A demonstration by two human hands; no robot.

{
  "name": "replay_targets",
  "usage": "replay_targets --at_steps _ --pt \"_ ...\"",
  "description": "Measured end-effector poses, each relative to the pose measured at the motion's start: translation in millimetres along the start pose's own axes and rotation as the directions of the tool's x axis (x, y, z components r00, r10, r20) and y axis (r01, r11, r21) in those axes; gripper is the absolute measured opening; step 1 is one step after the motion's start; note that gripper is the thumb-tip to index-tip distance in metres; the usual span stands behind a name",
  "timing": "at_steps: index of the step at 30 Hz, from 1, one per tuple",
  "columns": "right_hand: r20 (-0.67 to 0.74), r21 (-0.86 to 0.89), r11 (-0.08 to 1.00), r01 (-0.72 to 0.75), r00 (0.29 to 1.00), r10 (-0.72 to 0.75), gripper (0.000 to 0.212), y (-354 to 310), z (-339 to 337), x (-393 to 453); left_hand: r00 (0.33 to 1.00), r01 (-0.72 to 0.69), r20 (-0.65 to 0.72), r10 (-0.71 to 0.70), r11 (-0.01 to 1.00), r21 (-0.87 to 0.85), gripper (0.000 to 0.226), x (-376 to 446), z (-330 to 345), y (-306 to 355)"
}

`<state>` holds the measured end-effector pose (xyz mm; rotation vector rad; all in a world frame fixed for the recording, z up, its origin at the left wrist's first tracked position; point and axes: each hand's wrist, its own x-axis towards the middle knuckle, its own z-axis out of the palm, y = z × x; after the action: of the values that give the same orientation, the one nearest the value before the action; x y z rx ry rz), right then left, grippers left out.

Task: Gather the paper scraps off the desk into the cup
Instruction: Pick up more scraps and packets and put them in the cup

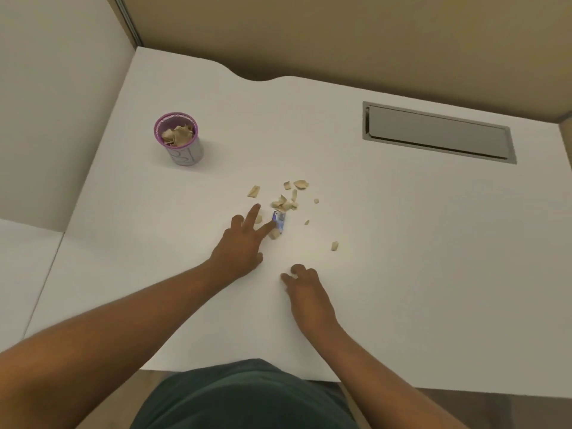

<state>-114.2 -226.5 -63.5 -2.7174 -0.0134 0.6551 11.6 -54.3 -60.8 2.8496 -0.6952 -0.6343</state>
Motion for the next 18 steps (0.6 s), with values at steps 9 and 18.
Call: replay_targets --at_steps 9,18 --pt "-0.046 0.012 0.999 0.049 0.998 -0.049 0.024 11.5 -0.5 5.0 1.0 0.002 -0.016 0.0 0.989 0.145 0.055 35.9 -3.8 44.9" --pt "-0.036 0.068 0.998 0.008 0.999 -0.005 0.025 15.3 5.3 8.0 0.983 0.036 -0.175 -0.06 0.99 -0.135 0.027 51.5 -3.1 43.2"
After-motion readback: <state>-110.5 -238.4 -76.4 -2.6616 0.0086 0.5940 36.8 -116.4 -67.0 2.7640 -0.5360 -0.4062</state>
